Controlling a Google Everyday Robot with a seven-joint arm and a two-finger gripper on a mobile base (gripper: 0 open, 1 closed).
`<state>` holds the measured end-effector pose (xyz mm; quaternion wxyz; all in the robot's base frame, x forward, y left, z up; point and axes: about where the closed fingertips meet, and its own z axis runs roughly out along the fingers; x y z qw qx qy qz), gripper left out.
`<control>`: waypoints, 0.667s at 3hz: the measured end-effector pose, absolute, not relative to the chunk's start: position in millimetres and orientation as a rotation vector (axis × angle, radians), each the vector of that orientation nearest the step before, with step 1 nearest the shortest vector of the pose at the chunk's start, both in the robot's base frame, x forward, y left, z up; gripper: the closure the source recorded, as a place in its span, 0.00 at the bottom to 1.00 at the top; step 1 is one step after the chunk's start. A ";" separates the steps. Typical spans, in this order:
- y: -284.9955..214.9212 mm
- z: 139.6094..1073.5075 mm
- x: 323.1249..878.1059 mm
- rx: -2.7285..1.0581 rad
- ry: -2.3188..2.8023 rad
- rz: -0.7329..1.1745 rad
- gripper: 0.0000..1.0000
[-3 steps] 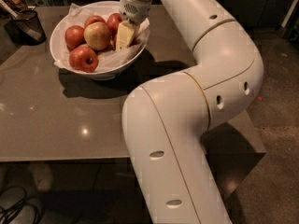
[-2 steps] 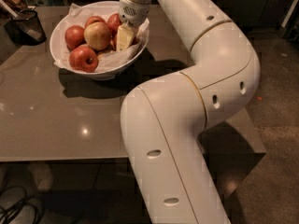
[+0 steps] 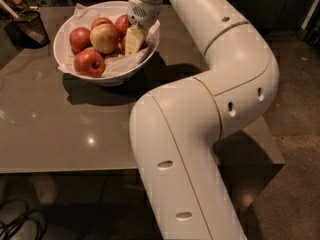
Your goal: Pick apple from white bowl
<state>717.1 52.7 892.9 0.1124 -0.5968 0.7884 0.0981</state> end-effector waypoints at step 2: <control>59.8 902.4 724.6 -1.748 2.260 0.243 1.00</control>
Offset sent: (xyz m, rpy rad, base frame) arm -0.0163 0.0029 0.0216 -0.0300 -0.0804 0.0514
